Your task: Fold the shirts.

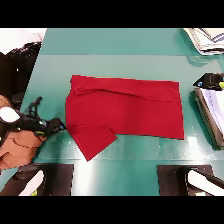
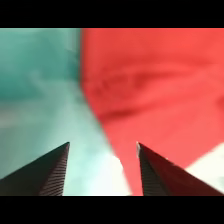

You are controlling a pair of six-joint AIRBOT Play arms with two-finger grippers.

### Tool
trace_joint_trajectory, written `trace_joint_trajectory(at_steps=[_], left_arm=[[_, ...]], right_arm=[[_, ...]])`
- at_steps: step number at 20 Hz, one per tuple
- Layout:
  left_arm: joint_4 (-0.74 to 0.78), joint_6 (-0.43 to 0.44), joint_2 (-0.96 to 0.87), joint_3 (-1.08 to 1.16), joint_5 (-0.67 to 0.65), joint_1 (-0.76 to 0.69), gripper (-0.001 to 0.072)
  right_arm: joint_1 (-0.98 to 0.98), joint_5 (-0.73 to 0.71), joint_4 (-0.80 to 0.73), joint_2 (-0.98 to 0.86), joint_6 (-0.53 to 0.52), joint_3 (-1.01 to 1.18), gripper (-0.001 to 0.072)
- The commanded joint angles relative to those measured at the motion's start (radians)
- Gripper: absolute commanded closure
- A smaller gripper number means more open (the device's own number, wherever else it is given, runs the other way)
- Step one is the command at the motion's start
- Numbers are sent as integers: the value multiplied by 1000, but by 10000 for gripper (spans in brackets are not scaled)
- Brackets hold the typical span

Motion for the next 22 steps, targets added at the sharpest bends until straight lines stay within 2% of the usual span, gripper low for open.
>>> trace_joint_trajectory(at_steps=[1,4,7,11,12,13,14,18,22], left_arm=[[-259,88,34,-164,96,14,216],[-256,89,34,-193,151,5,216],[-253,81,34,-207,210,-71,217],[-265,22,34,-207,344,-168,220],[-277,17,34,-206,352,-171,366],[-278,18,34,-205,355,-171,603],[-280,26,34,-204,354,-171,674],[-280,87,35,-204,312,-171,681],[-276,142,35,-204,280,-171,682]], right_arm=[[2,28,4,13,-1,0,265],[2,35,30,13,0,0,265],[2,38,53,16,0,0,266],[2,50,50,51,0,0,266],[0,67,43,61,0,-1,266],[-10,95,39,72,0,-12,266],[-31,113,32,88,0,-45,266],[-166,119,-65,186,0,-348,265],[-371,71,-69,235,0,-668,263]])
